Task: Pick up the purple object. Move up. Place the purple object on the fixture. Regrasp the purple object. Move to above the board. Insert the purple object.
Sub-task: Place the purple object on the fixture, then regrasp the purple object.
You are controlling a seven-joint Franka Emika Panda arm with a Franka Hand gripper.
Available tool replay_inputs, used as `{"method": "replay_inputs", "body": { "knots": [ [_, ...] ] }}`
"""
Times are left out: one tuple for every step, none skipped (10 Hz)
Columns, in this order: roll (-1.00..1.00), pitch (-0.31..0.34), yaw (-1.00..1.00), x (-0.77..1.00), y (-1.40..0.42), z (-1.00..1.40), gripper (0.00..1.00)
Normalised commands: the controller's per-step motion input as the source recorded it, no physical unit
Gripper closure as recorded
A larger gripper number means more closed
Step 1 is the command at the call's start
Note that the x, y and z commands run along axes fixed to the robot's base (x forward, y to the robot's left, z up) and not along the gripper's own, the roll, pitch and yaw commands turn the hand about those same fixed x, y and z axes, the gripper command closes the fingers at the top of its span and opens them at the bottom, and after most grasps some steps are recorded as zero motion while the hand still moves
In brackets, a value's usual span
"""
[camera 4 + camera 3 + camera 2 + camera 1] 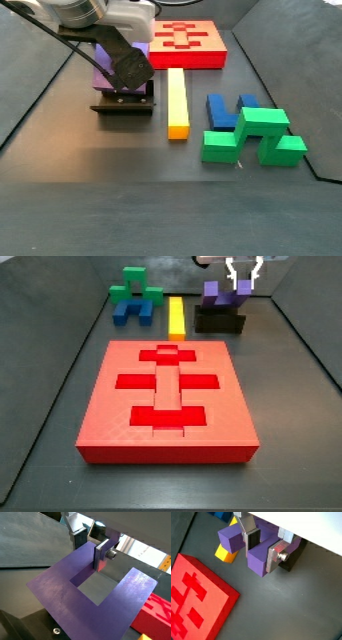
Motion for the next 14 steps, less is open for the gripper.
{"method": "replay_inputs", "body": {
  "knots": [
    [0.0, 0.0, 0.04, 0.3, 0.03, -0.29, 1.0],
    [0.11, 0.023, 0.02, 0.19, 0.06, -0.31, 1.0],
    [0.08, 0.0, 0.0, 0.09, 0.04, -0.34, 1.0],
    [0.11, 0.0, 0.0, 0.02, 0.0, -0.32, 1.0],
    [0.11, 0.0, 0.03, 0.04, 0.0, -0.21, 1.0],
    [0.17, 0.0, 0.03, 0.0, 0.0, -0.17, 1.0],
    [0.31, 0.0, 0.0, -0.07, 0.0, -0.18, 1.0],
    [0.29, 0.003, 0.0, -0.06, 0.0, -0.19, 1.0],
    [0.2, 0.0, 0.0, -0.04, 0.0, -0.1, 1.0],
    [0.03, 0.0, 0.0, 0.0, 0.0, 0.0, 1.0],
    [0.0, 0.0, 0.0, 0.0, 0.0, 0.0, 1.0],
    [0.0, 0.0, 0.0, 0.0, 0.0, 0.0, 0.0],
    [0.0, 0.034, 0.0, 0.21, 0.02, 0.01, 0.0],
    [0.38, -0.086, -0.02, 0.01, -0.02, 0.07, 0.0]
  ]
}}
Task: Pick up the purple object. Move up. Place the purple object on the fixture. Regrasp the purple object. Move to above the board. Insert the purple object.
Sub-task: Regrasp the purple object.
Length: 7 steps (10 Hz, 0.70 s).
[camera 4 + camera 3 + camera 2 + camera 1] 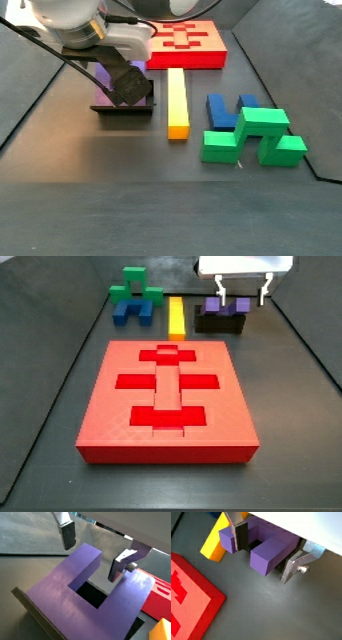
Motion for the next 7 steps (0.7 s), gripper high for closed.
{"method": "replay_inputs", "body": {
  "knots": [
    [0.71, -0.111, 0.0, 0.01, -0.05, 0.33, 0.0],
    [0.94, -0.051, 0.0, 0.07, -0.07, 0.31, 0.0],
    [1.0, 0.0, 0.0, 0.01, -0.11, 0.2, 0.0],
    [1.0, 0.0, 0.0, 0.08, -0.19, 0.0, 0.0],
    [1.0, -0.009, 0.0, 0.1, -0.29, -0.05, 0.0],
    [1.0, -0.12, 0.0, -0.01, -0.28, -0.04, 0.0],
    [1.0, -0.071, 0.0, 0.0, -0.2, 0.0, 0.0]
  ]
}}
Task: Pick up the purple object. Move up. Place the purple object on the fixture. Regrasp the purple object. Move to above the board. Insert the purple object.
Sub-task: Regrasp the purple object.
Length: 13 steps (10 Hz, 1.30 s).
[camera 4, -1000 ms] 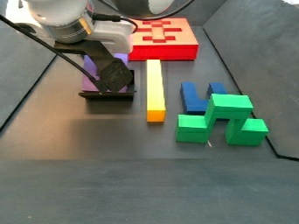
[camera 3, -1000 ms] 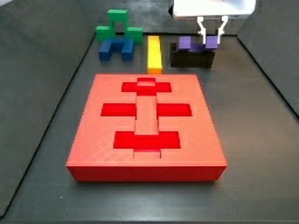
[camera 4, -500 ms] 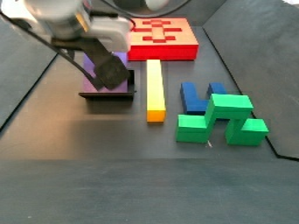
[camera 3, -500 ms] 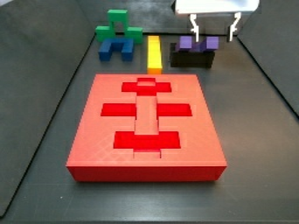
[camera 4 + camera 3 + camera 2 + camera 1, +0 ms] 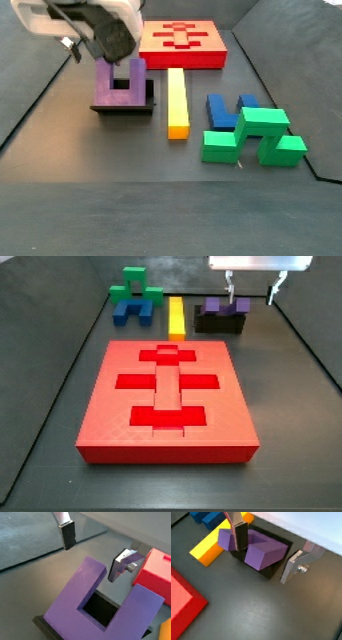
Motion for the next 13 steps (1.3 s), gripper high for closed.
{"method": "replay_inputs", "body": {
  "knots": [
    [1.0, -0.037, 0.0, 0.0, -0.13, 0.0, 0.0],
    [1.0, -0.029, 0.0, 0.0, -0.09, 0.0, 0.0],
    [1.0, -0.066, 0.0, 0.0, -0.07, 0.0, 0.0],
    [1.0, -0.083, 0.0, 0.0, 0.0, 0.0, 0.0],
    [1.0, -0.046, 0.11, 0.15, 0.0, 0.22, 0.0],
    [1.0, -0.083, 0.08, 0.11, 0.0, 0.07, 0.0],
    [1.0, -0.094, 0.06, 0.05, 0.0, 0.0, 0.0],
    [1.0, -0.051, 0.07, 0.02, 0.0, 0.0, 0.0],
    [1.0, -0.037, 0.09, 0.0, 0.0, -0.03, 0.0],
    [1.0, -0.02, 0.09, 0.0, 0.0, -0.05, 0.0],
    [1.0, 0.0, 0.09, 0.0, 0.0, -0.04, 0.0],
    [1.0, 0.0, 0.09, 0.0, 0.0, -0.04, 0.0],
    [1.0, 0.0, 0.08, -0.12, -0.01, -0.07, 0.0]
  ]
}}
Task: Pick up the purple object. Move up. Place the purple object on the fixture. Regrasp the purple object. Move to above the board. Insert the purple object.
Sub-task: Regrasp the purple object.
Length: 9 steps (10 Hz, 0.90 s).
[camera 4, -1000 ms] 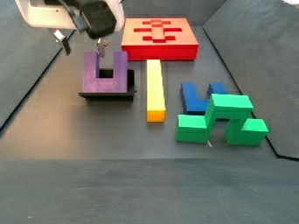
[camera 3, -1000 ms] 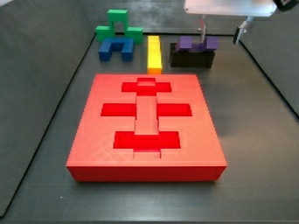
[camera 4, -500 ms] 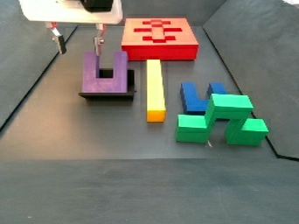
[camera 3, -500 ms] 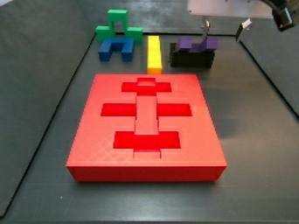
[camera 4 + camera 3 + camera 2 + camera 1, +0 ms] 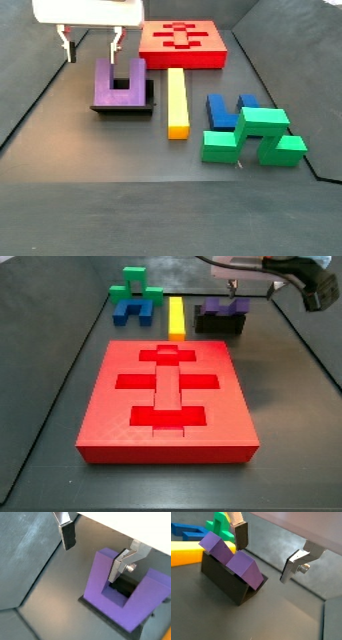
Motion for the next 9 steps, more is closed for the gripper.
{"method": "replay_inputs", "body": {
  "knots": [
    [1.0, 0.0, 0.1, -0.16, -0.02, -0.08, 0.0],
    [1.0, 0.0, 0.13, -0.17, -0.03, -0.09, 0.0],
    [1.0, 0.0, 0.23, 0.0, -0.16, -0.05, 0.0],
    [1.0, 0.077, 0.21, 0.19, -0.23, -0.03, 0.0],
    [1.0, 0.086, 0.26, 0.17, -0.22, -0.09, 0.0],
    [1.0, 0.103, 0.26, 0.25, -0.2, -0.09, 0.0],
    [1.0, 0.249, 0.2, 0.32, -0.24, -0.16, 0.0],
    [0.23, 0.04, 0.0, 0.13, 0.0, -0.21, 0.0],
    [-0.01, 0.0, 0.0, 0.09, 0.06, -0.25, 0.0]
  ]
}}
